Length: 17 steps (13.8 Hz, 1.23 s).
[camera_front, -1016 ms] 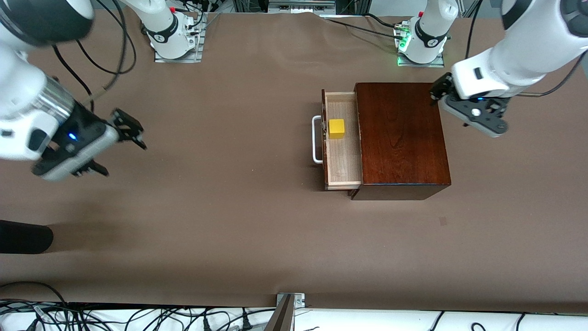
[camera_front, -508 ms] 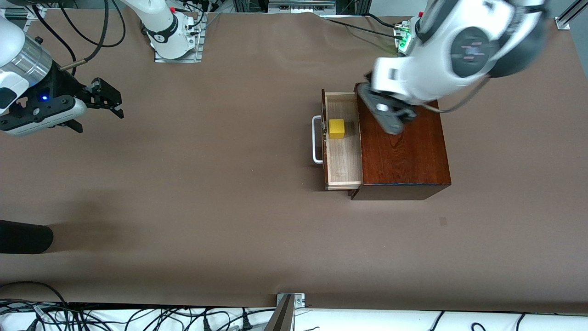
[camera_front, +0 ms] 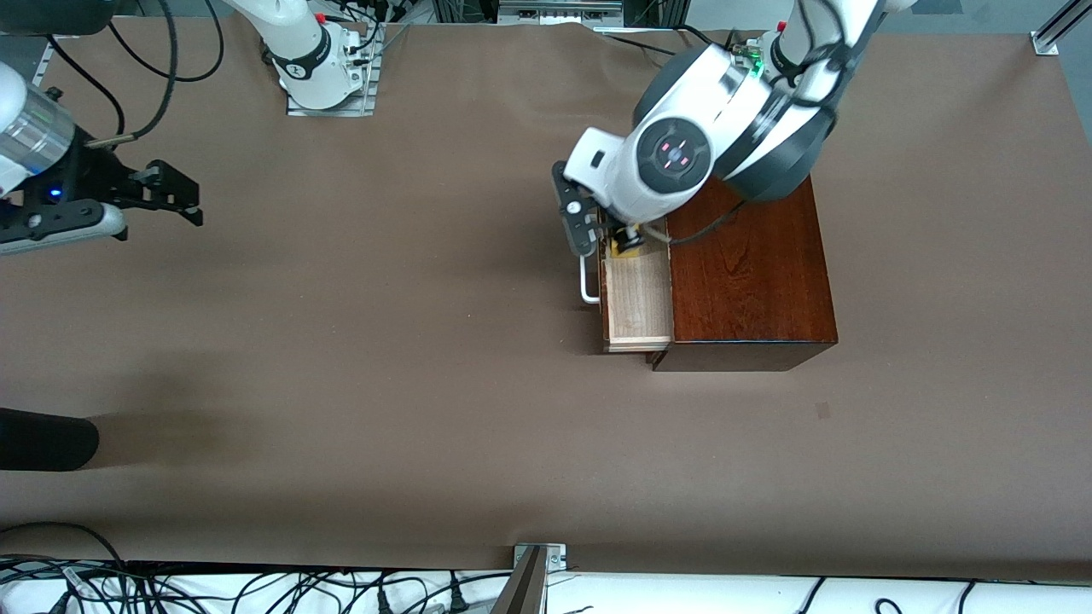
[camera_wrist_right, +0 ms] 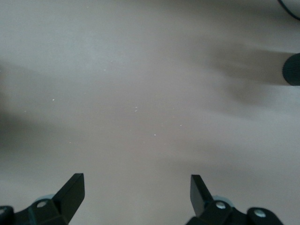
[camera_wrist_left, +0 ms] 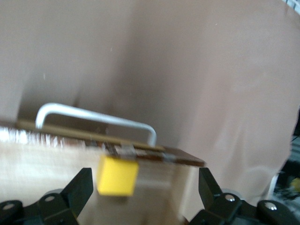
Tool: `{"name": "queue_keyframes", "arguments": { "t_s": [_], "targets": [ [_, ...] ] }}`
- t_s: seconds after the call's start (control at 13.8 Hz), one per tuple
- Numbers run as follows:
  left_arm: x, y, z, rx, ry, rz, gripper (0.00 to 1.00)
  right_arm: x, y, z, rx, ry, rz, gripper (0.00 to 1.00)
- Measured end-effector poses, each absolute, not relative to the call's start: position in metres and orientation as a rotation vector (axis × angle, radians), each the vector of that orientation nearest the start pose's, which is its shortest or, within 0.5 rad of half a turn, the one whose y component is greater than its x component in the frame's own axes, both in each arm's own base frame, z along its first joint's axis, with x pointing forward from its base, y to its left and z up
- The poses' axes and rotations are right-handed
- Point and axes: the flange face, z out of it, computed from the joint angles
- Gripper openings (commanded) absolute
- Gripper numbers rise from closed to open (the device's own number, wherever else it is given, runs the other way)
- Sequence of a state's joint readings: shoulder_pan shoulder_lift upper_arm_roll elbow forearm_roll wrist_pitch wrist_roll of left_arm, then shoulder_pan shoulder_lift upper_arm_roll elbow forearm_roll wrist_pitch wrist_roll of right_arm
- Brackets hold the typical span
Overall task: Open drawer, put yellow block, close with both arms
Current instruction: 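Push the drawer front with the left gripper into the box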
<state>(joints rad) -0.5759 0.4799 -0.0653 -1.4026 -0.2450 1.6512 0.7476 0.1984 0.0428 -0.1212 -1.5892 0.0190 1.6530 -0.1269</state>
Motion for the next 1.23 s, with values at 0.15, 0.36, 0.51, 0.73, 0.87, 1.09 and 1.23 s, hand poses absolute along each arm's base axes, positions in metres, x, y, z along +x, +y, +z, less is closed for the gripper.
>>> {"name": "queue_keyframes", "arguments": {
  "t_s": [0.15, 0.36, 0.51, 0.73, 0.87, 1.09, 1.23],
  "targets": [
    [0.529, -0.437, 0.390, -2.477, 2.275, 0.275, 1.00, 0.574, 0.044, 0.605, -3.113, -0.306, -0.069, 1.00],
    [0.510, -0.477, 0.352, -2.267, 2.414, 0.235, 1.00, 0.575, 0.043, 0.618, -3.113, -0.305, -0.116, 1.00],
    [0.502, -0.491, 0.323, -2.228, 2.438, 0.271, 1.00, 0.575, 0.043, 0.619, -3.112, -0.303, -0.120, 1.00],
    [0.504, -0.487, 0.288, -2.220, 2.436, 0.351, 1.00, 0.576, 0.045, 0.618, -3.112, -0.305, -0.118, 1.00],
    [0.509, -0.471, 0.280, -2.225, 2.416, 0.450, 1.00, 0.576, 0.046, 0.617, -3.112, -0.307, -0.115, 1.00],
    [0.518, -0.442, 0.278, -2.164, 2.412, 0.617, 1.00, 0.576, 0.047, 0.617, -3.112, -0.310, -0.115, 1.00],
    [0.526, -0.422, 0.276, -2.154, 2.412, 0.692, 1.00, 0.576, 0.048, 0.617, -3.111, -0.312, -0.115, 1.00]
  ]
}}
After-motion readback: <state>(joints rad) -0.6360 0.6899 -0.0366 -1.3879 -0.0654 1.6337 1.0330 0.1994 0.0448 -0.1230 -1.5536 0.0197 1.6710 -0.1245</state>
